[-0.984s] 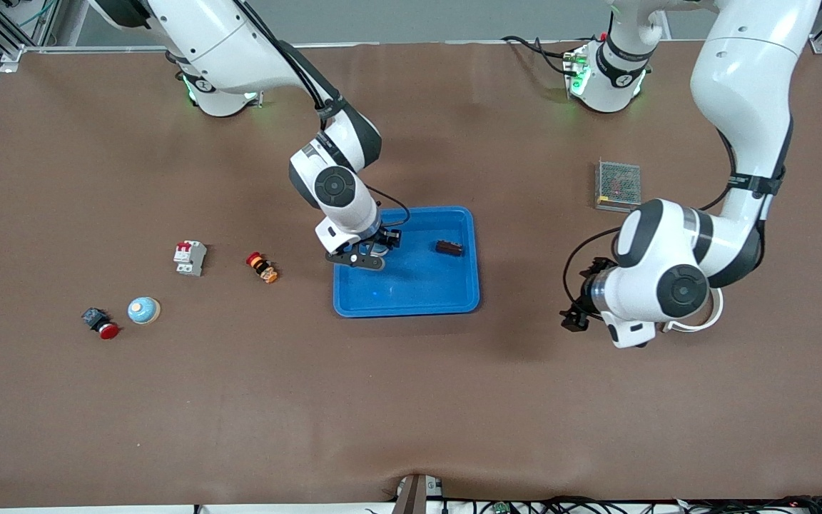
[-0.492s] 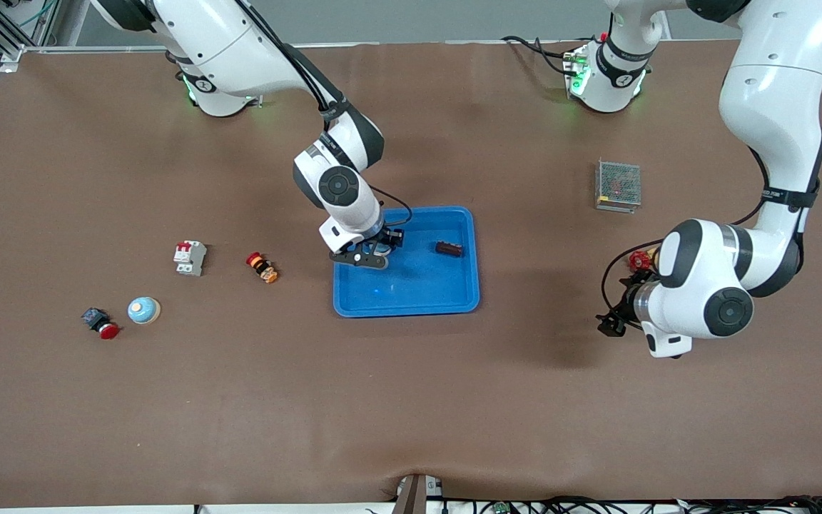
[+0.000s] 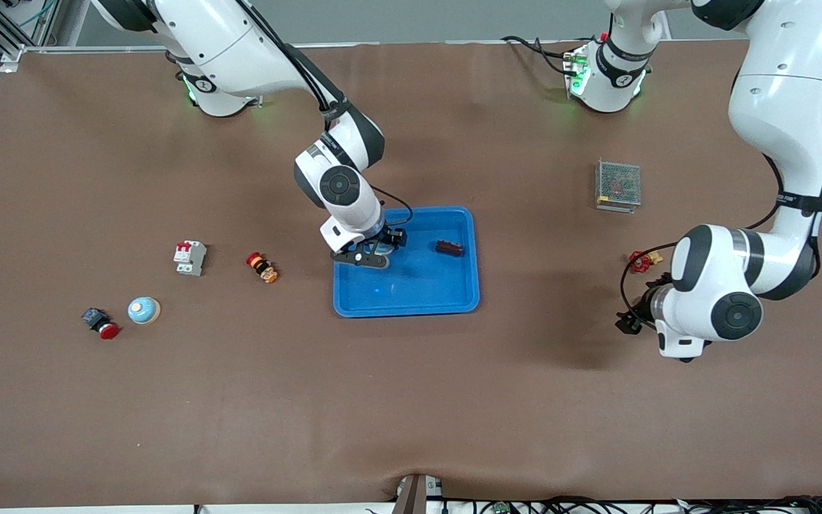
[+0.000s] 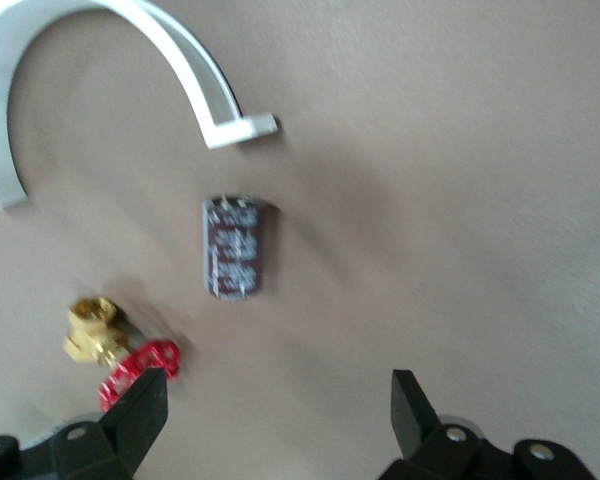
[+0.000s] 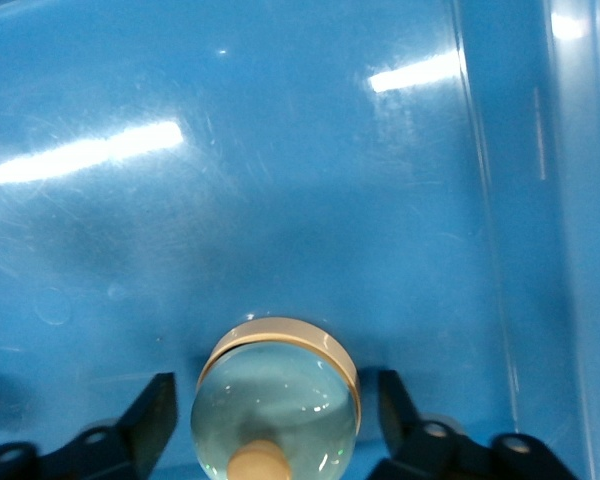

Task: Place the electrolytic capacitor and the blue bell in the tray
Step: 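Move the left gripper to the second capacitor while the right gripper reaches the bell, then grasp the second capacitor with the left gripper while the right gripper grasps the bell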

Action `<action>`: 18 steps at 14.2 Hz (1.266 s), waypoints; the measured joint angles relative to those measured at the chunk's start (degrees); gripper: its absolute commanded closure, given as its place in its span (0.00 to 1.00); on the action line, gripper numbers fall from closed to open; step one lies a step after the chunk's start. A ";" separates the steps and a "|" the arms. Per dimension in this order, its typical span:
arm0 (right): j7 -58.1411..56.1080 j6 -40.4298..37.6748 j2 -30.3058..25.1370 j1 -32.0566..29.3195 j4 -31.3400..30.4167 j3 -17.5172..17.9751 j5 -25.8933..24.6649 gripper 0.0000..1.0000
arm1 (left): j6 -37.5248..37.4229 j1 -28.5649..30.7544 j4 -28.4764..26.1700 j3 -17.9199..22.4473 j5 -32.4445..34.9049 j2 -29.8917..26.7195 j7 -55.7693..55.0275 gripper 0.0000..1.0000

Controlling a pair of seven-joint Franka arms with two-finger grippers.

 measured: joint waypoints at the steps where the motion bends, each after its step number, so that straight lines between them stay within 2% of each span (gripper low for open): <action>1: -0.01 0.01 -0.04 0.00 0.10 0.00 -0.01 0.00 | 0.09 0.84 0.00 0.03 0.01 0.17 1.44 0.17; 4: -0.01 -2.48 -1.49 0.00 1.04 -0.14 -0.02 0.00 | 0.39 2.46 -0.01 0.03 0.01 1.17 4.41 0.21; 7: -0.57 -14.35 -4.84 -0.75 5.42 -0.95 -0.07 0.00 | 1.46 3.30 -0.01 0.03 0.01 2.08 4.46 0.22; 9: -4.28 -23.36 -6.87 -2.91 9.33 -1.27 -0.10 0.00 | 2.37 3.91 -0.01 0.03 0.01 2.38 4.48 0.28; 11: -10.94 -29.92 -8.31 -6.68 12.33 -1.49 -0.12 0.00 | 3.05 4.11 -0.01 0.02 -0.14 2.66 4.47 0.32; 13: -20.09 -33.18 -9.43 -11.24 13.55 -1.66 -0.14 0.00 | 3.42 4.15 -0.01 0.01 -1.65 2.76 4.47 0.36; 16: -35.88 -34.79 -10.24 -19.19 13.71 -1.89 -0.45 0.00 | 3.42 4.15 -0.20 -0.02 -2.02 3.05 4.48 0.39; 18: -44.30 -34.70 -10.16 -23.84 13.70 -1.95 -3.13 0.00 | 3.43 4.15 -0.27 -0.02 -2.02 3.39 4.48 0.38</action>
